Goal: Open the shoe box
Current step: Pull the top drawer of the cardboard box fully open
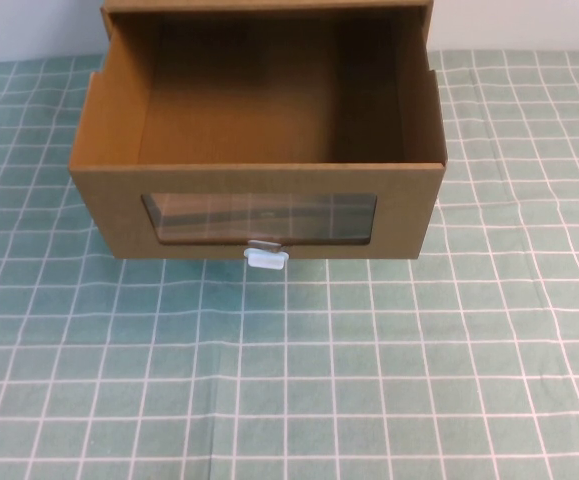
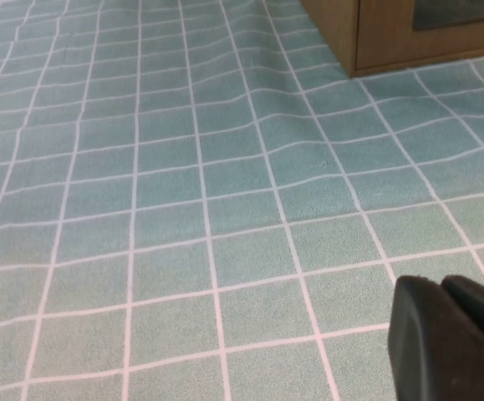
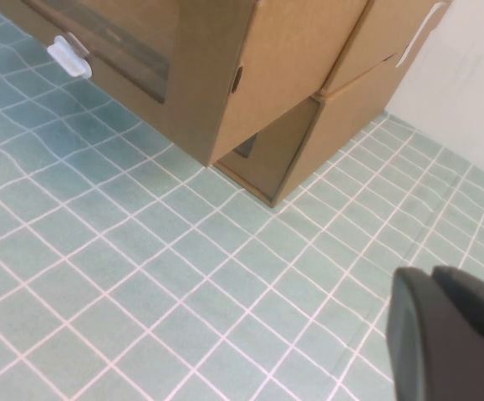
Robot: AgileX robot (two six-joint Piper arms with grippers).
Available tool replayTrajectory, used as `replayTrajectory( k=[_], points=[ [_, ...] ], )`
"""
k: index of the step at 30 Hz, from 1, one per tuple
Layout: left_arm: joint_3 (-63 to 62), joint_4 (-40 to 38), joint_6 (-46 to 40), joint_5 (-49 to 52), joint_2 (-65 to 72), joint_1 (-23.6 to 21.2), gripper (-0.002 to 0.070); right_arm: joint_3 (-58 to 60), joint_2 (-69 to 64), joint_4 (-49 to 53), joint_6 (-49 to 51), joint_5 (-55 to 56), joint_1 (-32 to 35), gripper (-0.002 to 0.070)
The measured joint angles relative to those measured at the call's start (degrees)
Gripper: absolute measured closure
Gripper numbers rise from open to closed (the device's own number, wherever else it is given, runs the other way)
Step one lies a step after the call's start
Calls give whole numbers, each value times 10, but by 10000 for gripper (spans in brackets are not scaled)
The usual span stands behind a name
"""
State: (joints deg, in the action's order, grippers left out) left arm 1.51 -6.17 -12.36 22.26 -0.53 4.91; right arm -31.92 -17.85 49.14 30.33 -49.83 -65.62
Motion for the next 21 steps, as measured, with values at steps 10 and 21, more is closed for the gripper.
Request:
replayTrajectory(
  k=[10, 21],
  points=[
    [0, 0, 0, 0, 0, 0, 680, 0, 0, 0, 0, 0, 0, 689],
    [0, 1, 1, 0, 0, 0, 680, 3, 83, -112, 69, 59, 242, 690]
  ],
)
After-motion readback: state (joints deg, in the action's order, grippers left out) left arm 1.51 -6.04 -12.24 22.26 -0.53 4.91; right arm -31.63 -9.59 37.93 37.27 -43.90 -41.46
